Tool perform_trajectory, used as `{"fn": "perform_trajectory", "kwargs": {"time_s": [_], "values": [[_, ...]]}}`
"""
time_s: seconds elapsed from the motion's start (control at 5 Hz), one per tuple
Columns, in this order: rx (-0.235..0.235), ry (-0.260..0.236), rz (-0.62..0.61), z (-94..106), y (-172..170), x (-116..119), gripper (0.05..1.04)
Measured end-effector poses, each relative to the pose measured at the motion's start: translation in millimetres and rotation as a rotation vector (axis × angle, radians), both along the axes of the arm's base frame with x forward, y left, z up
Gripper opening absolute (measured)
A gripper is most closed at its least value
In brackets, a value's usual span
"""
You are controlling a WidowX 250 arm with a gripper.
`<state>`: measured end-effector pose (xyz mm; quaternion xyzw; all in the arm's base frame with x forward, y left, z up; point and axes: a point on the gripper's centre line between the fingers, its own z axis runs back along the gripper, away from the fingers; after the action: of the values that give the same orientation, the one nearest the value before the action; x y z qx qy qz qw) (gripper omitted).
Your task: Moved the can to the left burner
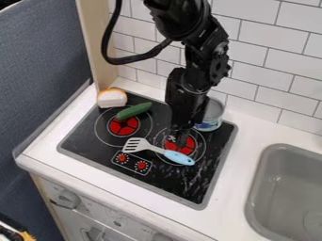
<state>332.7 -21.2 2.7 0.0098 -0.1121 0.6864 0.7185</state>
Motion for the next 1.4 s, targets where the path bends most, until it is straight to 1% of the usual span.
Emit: {"fn": "perform_trajectory", "kwargs": {"time_s": [0.2, 0.4, 0.6, 0.8, 1.0, 1.2, 1.4], "values": [[0.0, 0.034, 0.005, -11.3, -0.1, -4.1, 1.0], [-0.049, 0.026, 0.026, -11.1, -10.1, 11.5, 1.0], [-0.068, 0.03, -0.028, -13.4, -25.5, 20.7, 1.0], [-0.101, 0.019, -0.051, -18.3, -36.7, 34.4, 1.0], [-0.107, 0.008, -0.023, -29.6, -41.7, 50.5, 1.0], [-0.119, -0.031, 0.011, -34.5, -45.2, 68.2, 1.0], [-0.14, -0.031, 0.044, -45.0, -48.9, 77.1, 1.0]]}}
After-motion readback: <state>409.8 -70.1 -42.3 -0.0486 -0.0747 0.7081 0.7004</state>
